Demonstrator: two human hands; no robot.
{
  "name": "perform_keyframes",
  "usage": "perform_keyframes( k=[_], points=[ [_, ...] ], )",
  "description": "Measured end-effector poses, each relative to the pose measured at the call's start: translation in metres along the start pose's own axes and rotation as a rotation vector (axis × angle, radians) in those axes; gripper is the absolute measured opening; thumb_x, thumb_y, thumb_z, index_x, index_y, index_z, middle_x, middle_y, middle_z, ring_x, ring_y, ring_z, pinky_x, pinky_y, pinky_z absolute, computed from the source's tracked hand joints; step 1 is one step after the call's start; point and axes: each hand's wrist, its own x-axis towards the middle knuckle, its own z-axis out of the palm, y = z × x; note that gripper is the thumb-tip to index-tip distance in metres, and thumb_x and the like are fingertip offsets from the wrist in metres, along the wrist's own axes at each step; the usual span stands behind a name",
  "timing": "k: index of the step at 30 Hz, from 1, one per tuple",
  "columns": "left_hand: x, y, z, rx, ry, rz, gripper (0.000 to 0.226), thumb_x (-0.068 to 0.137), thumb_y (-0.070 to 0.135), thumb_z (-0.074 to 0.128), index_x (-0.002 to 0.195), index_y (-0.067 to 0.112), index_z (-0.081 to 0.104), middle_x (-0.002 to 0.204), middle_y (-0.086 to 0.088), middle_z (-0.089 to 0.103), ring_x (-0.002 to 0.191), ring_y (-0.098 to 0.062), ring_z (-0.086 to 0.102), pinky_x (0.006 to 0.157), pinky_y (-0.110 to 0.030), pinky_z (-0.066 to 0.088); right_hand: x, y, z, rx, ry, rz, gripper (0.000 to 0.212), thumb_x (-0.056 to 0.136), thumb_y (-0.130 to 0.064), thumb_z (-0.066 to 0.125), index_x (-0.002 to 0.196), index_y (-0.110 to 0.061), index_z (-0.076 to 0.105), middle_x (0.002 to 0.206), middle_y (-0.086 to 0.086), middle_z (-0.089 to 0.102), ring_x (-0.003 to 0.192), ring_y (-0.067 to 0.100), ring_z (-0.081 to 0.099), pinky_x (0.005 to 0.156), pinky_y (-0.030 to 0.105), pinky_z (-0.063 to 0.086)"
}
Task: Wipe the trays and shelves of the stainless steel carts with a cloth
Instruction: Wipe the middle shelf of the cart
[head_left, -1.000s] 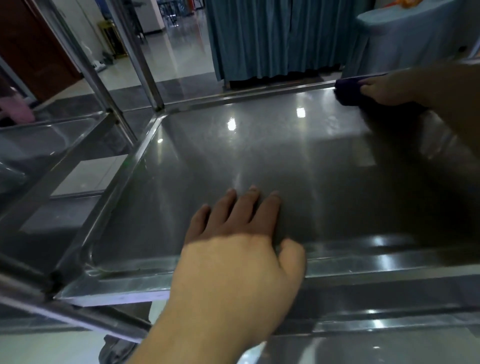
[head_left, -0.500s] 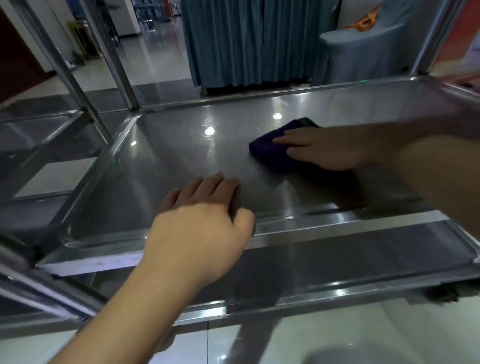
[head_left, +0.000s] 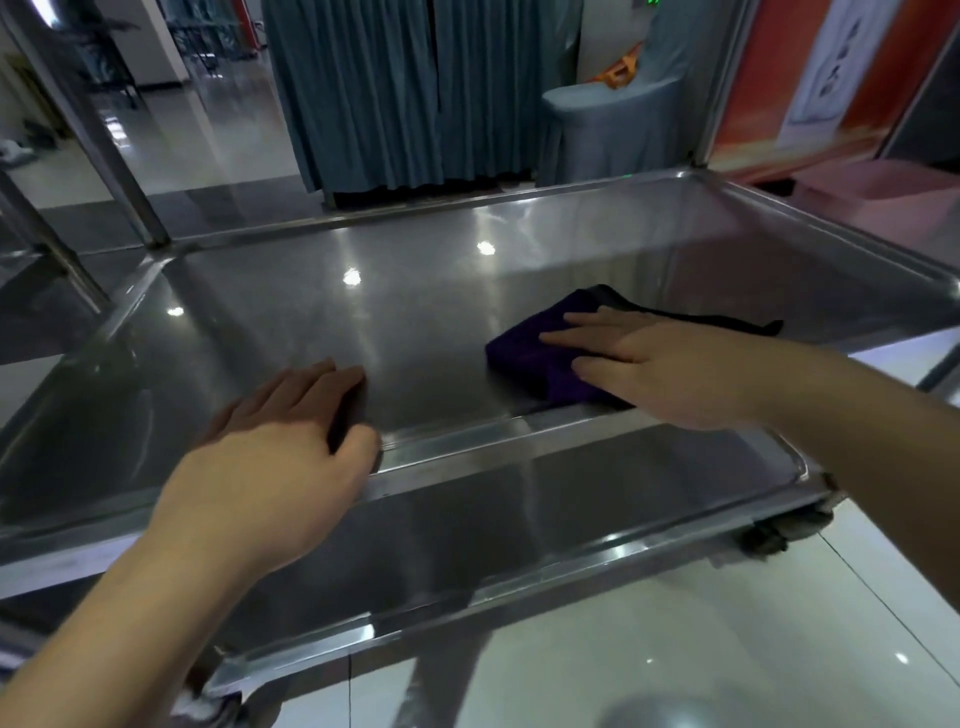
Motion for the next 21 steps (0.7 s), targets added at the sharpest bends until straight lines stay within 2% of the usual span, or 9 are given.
perform_keyframes(
  k=[3,4,6,8,10,12,15,17,21],
  points=[
    [0.0,0.0,0.0,0.005,-0.008,-0.003,0.077,0.079,0.065,0.018,0.154,0.047,0.024,0.165,0.022,0.025,0.15,-0.012,0.027,0.121,-0.039,0.025,-0.009,0.033,-0.013,-0.024,0.028,0.098,0.049,0.112,-0.039,0.031,0.161,-0.039,0.026,0.168,-0.018,0.015,0.145,-0.008,0.0,0.095,-0.004,-0.016],
    [0.0,0.0,0.001,0.006,-0.011,-0.001,0.079,0.078,0.065,0.018,0.154,0.047,0.024,0.165,0.021,0.025,0.151,-0.012,0.026,0.122,-0.039,0.025,-0.012,0.044,-0.016,-0.002,0.054,0.143,0.049,0.112,-0.039,0.033,0.16,-0.039,0.028,0.168,-0.016,0.016,0.15,-0.004,0.002,0.098,-0.004,-0.015],
    [0.001,0.001,0.001,0.006,-0.02,0.006,0.077,0.081,0.064,0.019,0.155,0.045,0.024,0.166,0.019,0.024,0.152,-0.013,0.025,0.123,-0.038,0.023,-0.015,0.061,-0.02,0.038,0.108,0.212,0.049,0.111,-0.042,0.035,0.159,-0.043,0.029,0.17,-0.012,0.016,0.157,0.008,0.007,0.117,0.015,-0.005],
    [0.002,0.001,0.002,0.016,-0.029,0.005,0.075,0.085,0.061,0.019,0.157,0.042,0.024,0.167,0.016,0.022,0.154,-0.013,0.021,0.124,-0.038,0.02,-0.014,0.069,-0.019,0.04,0.119,0.235,0.049,0.11,-0.043,0.035,0.159,-0.043,0.029,0.171,-0.011,0.017,0.158,0.012,0.009,0.123,0.027,0.001],
    [0.004,0.002,0.002,0.034,-0.039,0.023,0.079,0.082,0.062,0.014,0.158,0.04,0.024,0.169,0.012,0.02,0.156,-0.015,0.018,0.125,-0.039,0.018,-0.012,0.072,-0.017,0.029,0.14,0.231,0.049,0.11,-0.043,0.036,0.159,-0.042,0.03,0.171,-0.01,0.018,0.158,0.013,0.01,0.124,0.03,0.002],
    [0.004,0.003,0.002,0.043,-0.045,0.035,0.074,0.087,0.059,0.015,0.158,0.038,0.026,0.17,0.007,0.021,0.156,-0.016,0.017,0.125,-0.039,0.018,-0.011,0.071,-0.015,0.021,0.17,0.217,0.049,0.11,-0.043,0.036,0.159,-0.041,0.032,0.17,-0.008,0.02,0.158,0.014,0.011,0.124,0.03,0.004],
    [0.003,0.006,0.0,0.078,-0.006,0.07,0.062,0.094,0.05,0.022,0.153,0.034,0.036,0.165,0.002,0.033,0.152,-0.02,0.029,0.122,-0.041,0.028,-0.011,0.074,-0.013,0.005,0.175,0.22,0.049,0.109,-0.045,0.035,0.158,-0.042,0.032,0.17,-0.009,0.021,0.158,0.014,0.012,0.126,0.032,0.006],
    [0.005,0.014,-0.003,0.084,0.007,0.072,0.054,0.097,0.047,0.031,0.149,0.036,0.04,0.164,0.002,0.034,0.149,-0.023,0.035,0.119,-0.043,0.034,-0.01,0.077,-0.014,0.004,0.165,0.209,0.049,0.109,-0.047,0.034,0.158,-0.043,0.031,0.17,-0.009,0.02,0.158,0.014,0.011,0.127,0.033,0.006],
    [0.015,0.057,-0.002,0.022,0.029,0.126,0.058,0.098,0.055,0.034,0.152,0.036,0.038,0.165,0.007,0.034,0.15,-0.019,0.035,0.119,-0.041,0.035,-0.009,0.081,-0.017,0.017,0.124,0.203,0.051,0.109,-0.05,0.032,0.16,-0.043,0.027,0.17,-0.012,0.017,0.159,0.016,0.007,0.128,0.038,0.004]
  ],
)
